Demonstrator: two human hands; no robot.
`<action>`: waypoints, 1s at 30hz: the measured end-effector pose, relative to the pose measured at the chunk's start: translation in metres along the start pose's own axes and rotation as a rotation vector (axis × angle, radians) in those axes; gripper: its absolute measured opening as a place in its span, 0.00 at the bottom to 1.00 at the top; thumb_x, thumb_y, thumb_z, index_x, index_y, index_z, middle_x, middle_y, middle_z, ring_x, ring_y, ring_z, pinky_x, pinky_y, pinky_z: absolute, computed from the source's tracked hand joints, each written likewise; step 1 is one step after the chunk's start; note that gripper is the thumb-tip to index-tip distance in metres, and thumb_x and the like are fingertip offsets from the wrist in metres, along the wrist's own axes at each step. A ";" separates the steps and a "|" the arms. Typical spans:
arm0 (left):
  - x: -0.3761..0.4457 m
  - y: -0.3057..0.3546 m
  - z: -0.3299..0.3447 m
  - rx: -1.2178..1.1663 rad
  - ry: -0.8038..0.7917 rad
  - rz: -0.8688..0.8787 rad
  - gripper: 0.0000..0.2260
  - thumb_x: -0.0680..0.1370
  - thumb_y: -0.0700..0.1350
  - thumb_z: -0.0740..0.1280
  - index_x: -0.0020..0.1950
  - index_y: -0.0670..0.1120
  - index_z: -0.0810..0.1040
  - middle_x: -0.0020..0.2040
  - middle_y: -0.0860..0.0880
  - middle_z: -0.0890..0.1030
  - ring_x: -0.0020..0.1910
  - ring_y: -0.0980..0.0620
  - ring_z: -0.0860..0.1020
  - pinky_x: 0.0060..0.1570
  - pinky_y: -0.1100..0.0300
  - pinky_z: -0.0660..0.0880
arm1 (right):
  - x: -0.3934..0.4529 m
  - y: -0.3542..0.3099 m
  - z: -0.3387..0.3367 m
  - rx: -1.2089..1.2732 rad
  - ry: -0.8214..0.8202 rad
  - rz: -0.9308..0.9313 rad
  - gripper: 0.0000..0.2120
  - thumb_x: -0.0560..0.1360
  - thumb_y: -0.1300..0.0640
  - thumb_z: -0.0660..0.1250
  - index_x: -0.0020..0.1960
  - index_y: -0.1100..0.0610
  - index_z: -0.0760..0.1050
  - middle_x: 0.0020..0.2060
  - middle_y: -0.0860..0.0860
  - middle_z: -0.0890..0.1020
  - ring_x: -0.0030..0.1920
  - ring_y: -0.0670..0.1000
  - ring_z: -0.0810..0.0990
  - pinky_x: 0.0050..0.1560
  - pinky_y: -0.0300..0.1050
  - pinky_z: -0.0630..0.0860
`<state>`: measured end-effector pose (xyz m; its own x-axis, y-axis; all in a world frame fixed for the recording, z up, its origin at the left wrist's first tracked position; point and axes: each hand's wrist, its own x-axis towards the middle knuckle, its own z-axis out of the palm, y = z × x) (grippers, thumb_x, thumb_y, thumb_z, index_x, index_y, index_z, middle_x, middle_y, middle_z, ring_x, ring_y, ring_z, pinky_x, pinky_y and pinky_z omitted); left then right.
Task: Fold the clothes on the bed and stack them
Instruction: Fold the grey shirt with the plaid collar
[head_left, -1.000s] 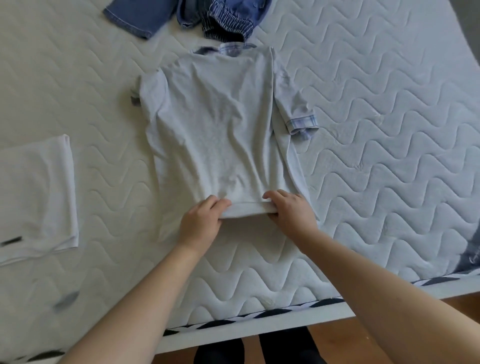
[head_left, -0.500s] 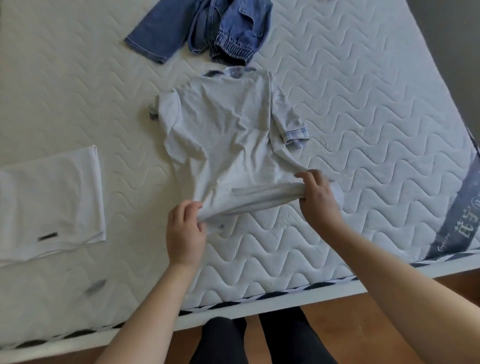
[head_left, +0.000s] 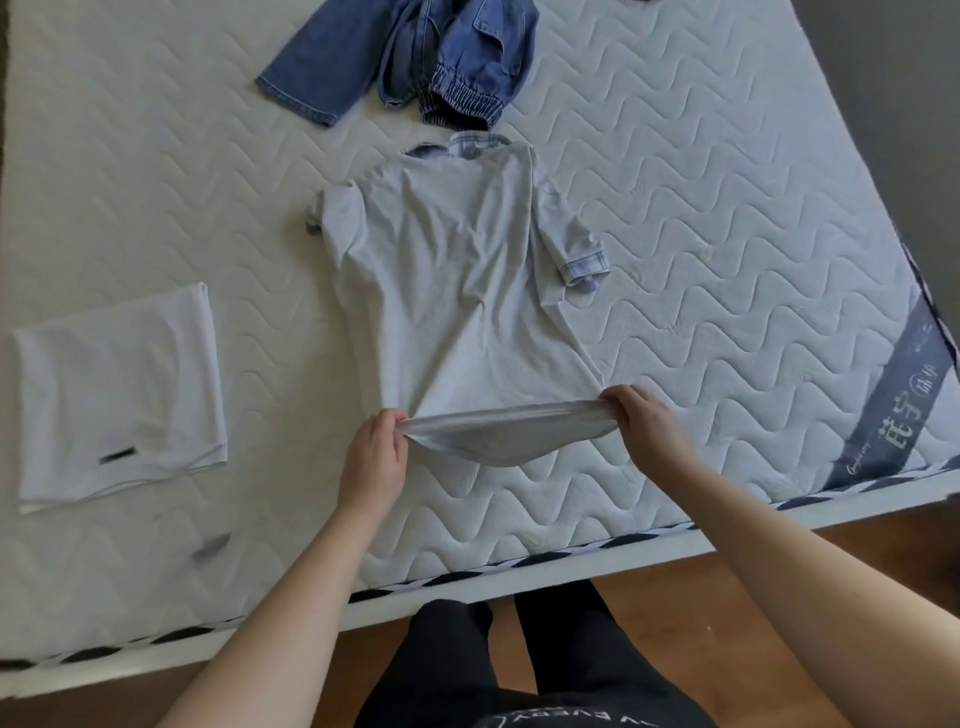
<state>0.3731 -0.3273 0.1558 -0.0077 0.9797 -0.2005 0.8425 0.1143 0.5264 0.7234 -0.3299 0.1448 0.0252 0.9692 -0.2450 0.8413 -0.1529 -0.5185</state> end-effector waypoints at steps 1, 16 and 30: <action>0.001 -0.002 0.001 0.022 -0.021 0.035 0.08 0.78 0.35 0.63 0.55 0.35 0.78 0.49 0.37 0.80 0.48 0.36 0.78 0.49 0.47 0.74 | 0.000 0.003 0.004 -0.020 -0.024 0.000 0.11 0.79 0.65 0.61 0.57 0.56 0.77 0.50 0.52 0.79 0.48 0.56 0.78 0.43 0.47 0.72; -0.035 -0.026 0.023 0.198 -0.093 -0.072 0.16 0.68 0.26 0.67 0.49 0.44 0.79 0.48 0.46 0.78 0.48 0.43 0.76 0.38 0.57 0.68 | -0.021 0.029 0.030 -0.287 0.061 0.232 0.09 0.72 0.67 0.67 0.48 0.58 0.82 0.49 0.56 0.78 0.50 0.61 0.73 0.50 0.51 0.65; -0.028 -0.056 0.030 0.069 0.226 -0.596 0.12 0.75 0.36 0.63 0.59 0.40 0.75 0.54 0.36 0.79 0.51 0.35 0.77 0.50 0.44 0.73 | -0.014 0.037 0.006 0.089 0.039 0.362 0.13 0.74 0.69 0.59 0.52 0.55 0.74 0.39 0.50 0.78 0.41 0.55 0.75 0.34 0.46 0.67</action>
<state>0.3424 -0.3665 0.1070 -0.5926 0.7628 -0.2589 0.6912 0.6465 0.3229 0.7510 -0.3506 0.1238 0.3345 0.8555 -0.3952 0.7237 -0.5018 -0.4737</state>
